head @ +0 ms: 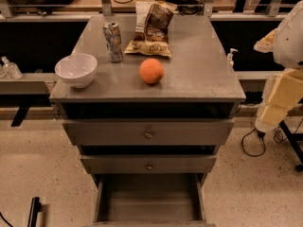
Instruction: Place brown chip bag into bottom drawer
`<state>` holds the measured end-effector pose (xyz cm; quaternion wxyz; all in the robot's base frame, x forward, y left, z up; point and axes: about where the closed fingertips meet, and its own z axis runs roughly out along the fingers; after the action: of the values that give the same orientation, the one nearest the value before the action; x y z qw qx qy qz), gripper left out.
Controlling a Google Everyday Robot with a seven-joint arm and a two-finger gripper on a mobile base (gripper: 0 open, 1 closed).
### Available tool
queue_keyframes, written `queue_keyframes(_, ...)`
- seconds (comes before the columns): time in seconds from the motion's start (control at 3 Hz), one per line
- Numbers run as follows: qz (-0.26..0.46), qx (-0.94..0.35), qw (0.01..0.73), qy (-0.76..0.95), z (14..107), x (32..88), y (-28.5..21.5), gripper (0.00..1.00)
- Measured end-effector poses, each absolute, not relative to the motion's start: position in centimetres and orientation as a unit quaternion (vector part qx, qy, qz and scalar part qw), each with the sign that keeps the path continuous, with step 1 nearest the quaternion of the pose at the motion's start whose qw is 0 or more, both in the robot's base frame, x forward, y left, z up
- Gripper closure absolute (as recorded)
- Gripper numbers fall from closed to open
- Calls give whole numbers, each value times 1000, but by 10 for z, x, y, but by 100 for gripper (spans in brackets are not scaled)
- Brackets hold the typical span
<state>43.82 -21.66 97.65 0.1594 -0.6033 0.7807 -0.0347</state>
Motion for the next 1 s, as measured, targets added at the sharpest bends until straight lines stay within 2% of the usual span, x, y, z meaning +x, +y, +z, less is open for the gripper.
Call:
queue_keyframes(0.67,-46,-614,157,772,978,437,-218,0)
queue_keyframes(1.0,-93,-667,155,722,975,477,-212,0)
